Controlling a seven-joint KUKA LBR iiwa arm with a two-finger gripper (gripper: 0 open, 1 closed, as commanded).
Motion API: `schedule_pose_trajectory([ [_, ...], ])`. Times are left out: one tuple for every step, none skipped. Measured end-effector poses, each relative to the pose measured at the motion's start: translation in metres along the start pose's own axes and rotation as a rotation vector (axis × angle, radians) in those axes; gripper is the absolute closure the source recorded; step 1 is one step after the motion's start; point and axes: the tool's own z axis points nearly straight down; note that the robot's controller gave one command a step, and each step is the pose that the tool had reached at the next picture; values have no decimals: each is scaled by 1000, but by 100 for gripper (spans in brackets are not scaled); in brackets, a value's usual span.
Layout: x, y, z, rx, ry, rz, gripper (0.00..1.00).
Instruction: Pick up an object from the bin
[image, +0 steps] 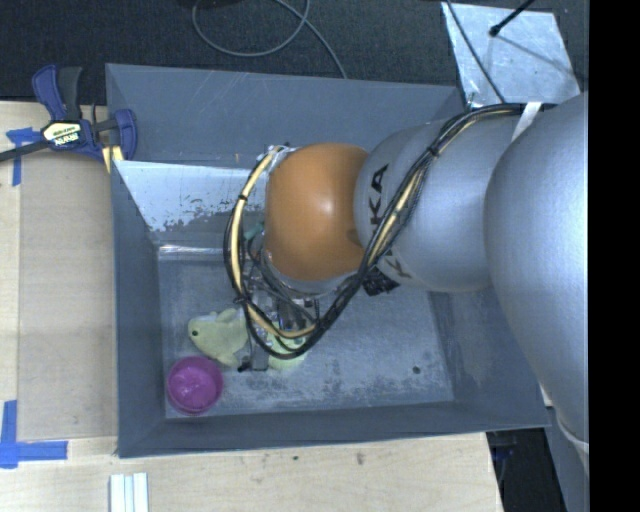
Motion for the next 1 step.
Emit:
schedule_pose_trajectory([
  [-2,-1,-5,-1,-8,3,0],
])
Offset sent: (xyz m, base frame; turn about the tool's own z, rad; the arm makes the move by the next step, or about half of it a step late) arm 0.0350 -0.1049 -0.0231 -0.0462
